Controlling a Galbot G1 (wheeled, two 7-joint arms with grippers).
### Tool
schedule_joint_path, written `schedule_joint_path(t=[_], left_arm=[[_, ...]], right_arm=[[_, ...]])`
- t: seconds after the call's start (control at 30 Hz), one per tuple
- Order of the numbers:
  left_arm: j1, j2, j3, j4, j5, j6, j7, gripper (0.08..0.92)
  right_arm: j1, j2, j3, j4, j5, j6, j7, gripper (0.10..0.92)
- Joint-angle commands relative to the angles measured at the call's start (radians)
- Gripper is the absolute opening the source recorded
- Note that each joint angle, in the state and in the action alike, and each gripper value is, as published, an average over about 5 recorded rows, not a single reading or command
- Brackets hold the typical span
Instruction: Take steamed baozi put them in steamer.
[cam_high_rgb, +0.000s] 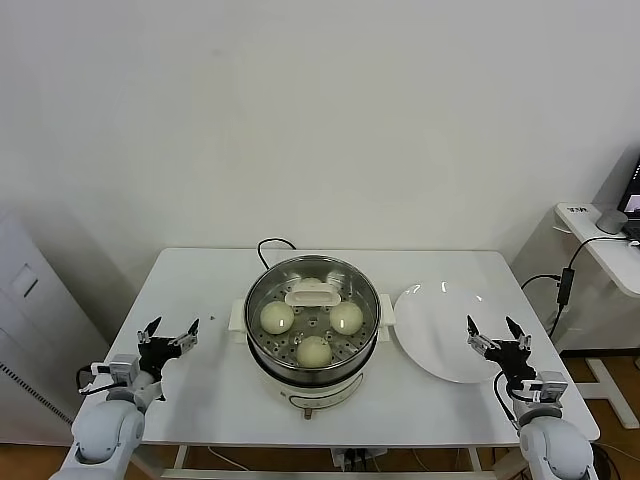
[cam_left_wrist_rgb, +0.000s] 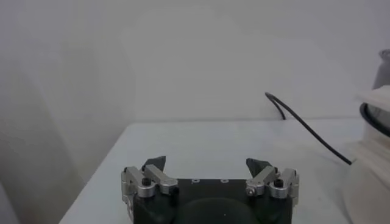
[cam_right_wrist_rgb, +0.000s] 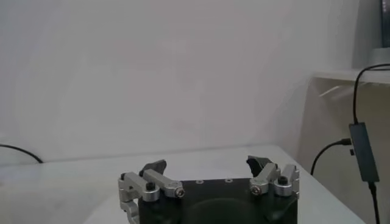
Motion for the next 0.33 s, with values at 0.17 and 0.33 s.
schedule_joint_path(t=[0.17, 0.33], left_arm=[[0.000, -0.015, -0.011, -0.009, -0.003, 0.006, 0.000, 0.823], [0.000, -0.013, -0.013, -0.012, -0.004, 0.007, 0.000, 0.823]], right_arm=[[0.002, 0.003, -0.002, -0.004, -0.023, -0.004, -0.012, 0.823], [0.000, 0.005, -0.008, -0.002, -0.029, -0.005, -0.013, 0.823]])
